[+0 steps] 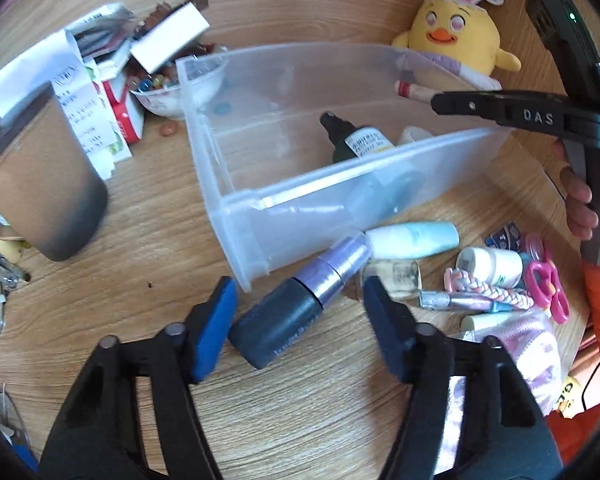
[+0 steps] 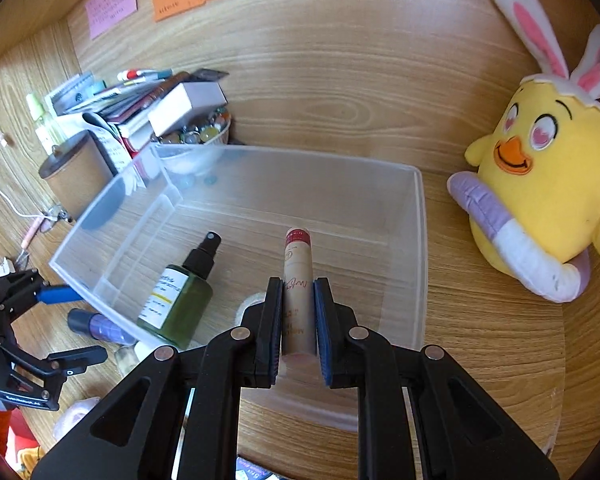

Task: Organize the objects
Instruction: 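Grasp lip balm tube with right tool and lower it into the box, then grasp purple-black spray with left tool and place it in the box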

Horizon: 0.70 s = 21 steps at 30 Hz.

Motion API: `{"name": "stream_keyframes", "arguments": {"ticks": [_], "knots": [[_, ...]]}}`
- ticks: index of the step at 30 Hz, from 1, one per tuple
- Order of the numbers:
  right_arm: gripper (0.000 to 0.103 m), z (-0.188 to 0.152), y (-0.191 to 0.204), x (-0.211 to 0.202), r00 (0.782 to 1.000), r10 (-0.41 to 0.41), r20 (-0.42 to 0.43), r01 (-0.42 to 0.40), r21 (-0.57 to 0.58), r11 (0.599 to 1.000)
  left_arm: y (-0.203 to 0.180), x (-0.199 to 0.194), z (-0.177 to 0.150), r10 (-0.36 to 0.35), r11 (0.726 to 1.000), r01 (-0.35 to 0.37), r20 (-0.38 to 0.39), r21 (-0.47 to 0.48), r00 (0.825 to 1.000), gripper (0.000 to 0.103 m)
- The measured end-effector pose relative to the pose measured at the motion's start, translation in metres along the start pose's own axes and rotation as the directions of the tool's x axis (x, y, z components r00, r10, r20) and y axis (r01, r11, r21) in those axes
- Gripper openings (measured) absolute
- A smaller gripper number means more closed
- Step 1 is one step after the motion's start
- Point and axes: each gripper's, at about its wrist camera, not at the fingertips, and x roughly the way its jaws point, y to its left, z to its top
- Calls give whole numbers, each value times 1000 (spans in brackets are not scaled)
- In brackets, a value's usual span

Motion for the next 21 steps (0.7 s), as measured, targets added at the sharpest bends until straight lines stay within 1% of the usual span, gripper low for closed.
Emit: {"name": "stream_keyframes", "arguments": {"ticks": [1, 3, 5, 10, 12, 17, 21], "knots": [[14, 1, 0, 2, 1000, -3, -4, 3, -2, 1000, 1, 0, -1, -5, 1000, 5, 4, -2, 1000, 60], [14, 2, 1, 5, 1000, -11, -10, 11, -7, 1000, 2, -1, -5, -1, 1000, 1, 6, 0, 1000, 52], [14, 3, 3, 7, 1000, -27, -12, 27, -19, 999, 3, -6, -10, -12, 1000, 12, 13, 0, 1000, 47], [14, 7, 10, 15, 998, -60, -23, 58, -51, 997, -2, -17, -27, 19, 1000, -20, 26, 16, 999, 34], [14, 8, 13, 17, 998, -61, -27, 59, -54, 997, -4, -22, -33, 23, 1000, -23, 25, 15, 999, 25], [14, 9, 16, 18, 998, -60, -34, 58, -54, 997, -4, -31, -44, 61, 998, -61, 27, 0, 998, 25], [14, 7, 17, 12, 998, -54, -32, 52, -60, 997, -2, -46, -46, 60, 998, -59, 57, -23, 997, 25]]}}
